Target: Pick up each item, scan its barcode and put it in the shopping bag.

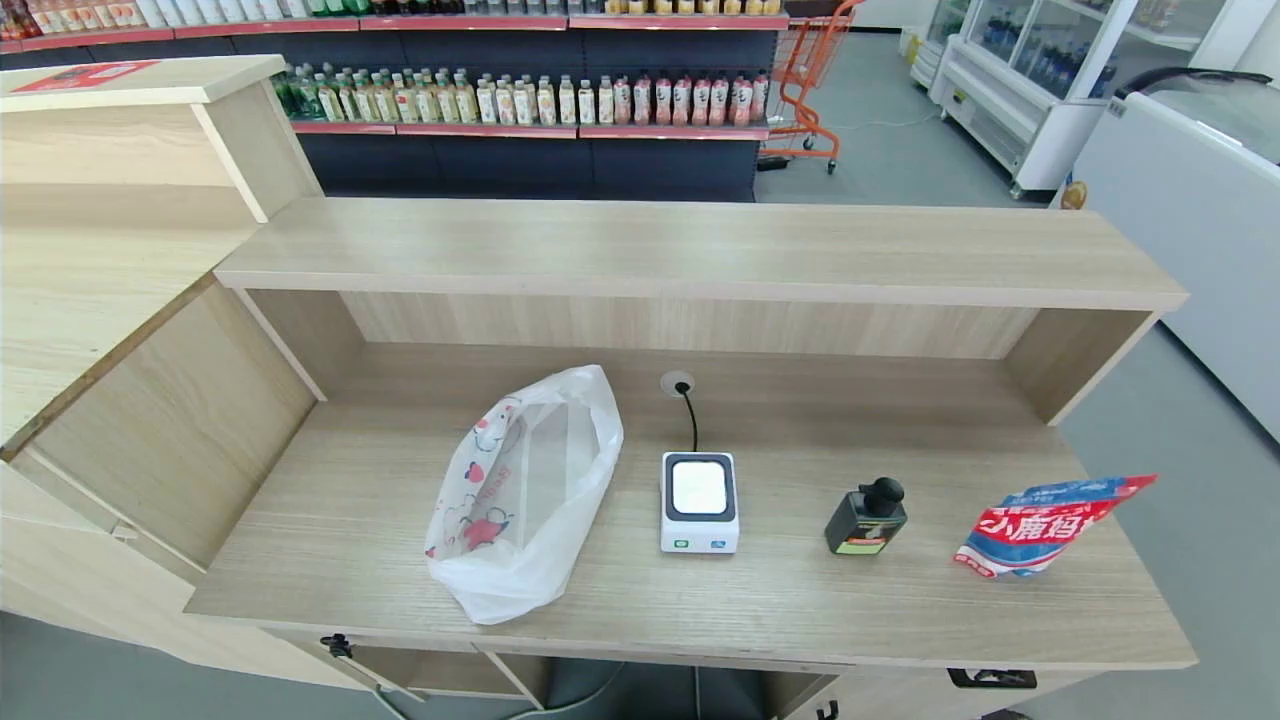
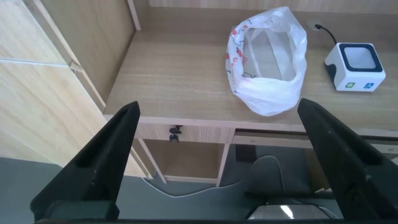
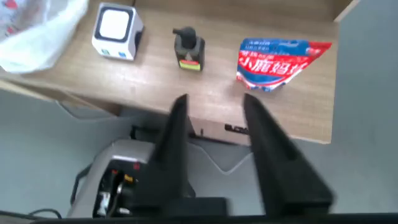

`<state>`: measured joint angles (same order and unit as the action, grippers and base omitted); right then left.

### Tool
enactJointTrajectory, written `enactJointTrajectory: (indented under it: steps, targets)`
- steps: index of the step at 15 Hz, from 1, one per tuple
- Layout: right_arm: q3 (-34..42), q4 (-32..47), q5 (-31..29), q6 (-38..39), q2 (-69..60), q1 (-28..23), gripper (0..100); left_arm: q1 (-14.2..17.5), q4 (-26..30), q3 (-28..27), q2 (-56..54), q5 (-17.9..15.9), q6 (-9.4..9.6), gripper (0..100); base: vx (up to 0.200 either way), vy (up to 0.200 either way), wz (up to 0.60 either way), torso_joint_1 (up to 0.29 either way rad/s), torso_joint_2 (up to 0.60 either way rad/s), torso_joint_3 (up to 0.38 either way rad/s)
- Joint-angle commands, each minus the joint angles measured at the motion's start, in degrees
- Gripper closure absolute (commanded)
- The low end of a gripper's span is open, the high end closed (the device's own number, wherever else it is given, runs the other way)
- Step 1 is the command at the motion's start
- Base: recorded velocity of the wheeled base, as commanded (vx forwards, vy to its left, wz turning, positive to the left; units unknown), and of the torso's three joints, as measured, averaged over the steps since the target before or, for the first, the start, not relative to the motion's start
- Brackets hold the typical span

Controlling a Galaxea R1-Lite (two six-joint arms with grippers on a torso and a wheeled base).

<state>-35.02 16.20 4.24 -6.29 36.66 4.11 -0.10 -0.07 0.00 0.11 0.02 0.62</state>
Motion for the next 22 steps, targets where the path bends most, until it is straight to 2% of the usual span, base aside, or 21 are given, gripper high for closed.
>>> enactJointTrajectory:
  steps: [1,3,6,10,16,22]
  targets:
    - [-3.4,0.8,-0.7,-4.9,25.3,0.8,0,0.0,0.0,0.0,0.1,0.0,-0.01,0,0.0,0.0,0.0,0.0,0.0,0.0]
    - [-3.6,0.7,-0.8,-8.5,32.9,0.8,0,0.0,0.0,0.0,0.1,0.0,-0.01,0,0.0,0.0,0.0,0.0,0.0,0.0]
    - [-5.8,-1.9,-0.7,-19.9,46.0,-2.4,0,0.0,0.0,0.0,0.1,0.1,-0.01,0,0.0,0.0,0.0,0.0,0.0,0.0]
    - [-6.5,-11.5,-0.6,-30.9,58.3,-2.8,0,0.0,0.0,0.0,0.1,0.0,-0.01,0,0.0,0.0,0.0,0.0,0.0,0.0]
    - [-10.2,-20.4,-0.2,-33.0,68.4,0.4,0,0.0,0.0,0.0,0.1,0.0,-0.01,0,0.0,0.0,0.0,0.0,0.0,0.0]
    - [-17.6,-23.1,0.5,-32.8,76.4,4.9,0,0.0,0.0,0.0,0.1,0.0,-0.01,0,0.0,0.0,0.0,0.0,0.0,0.0]
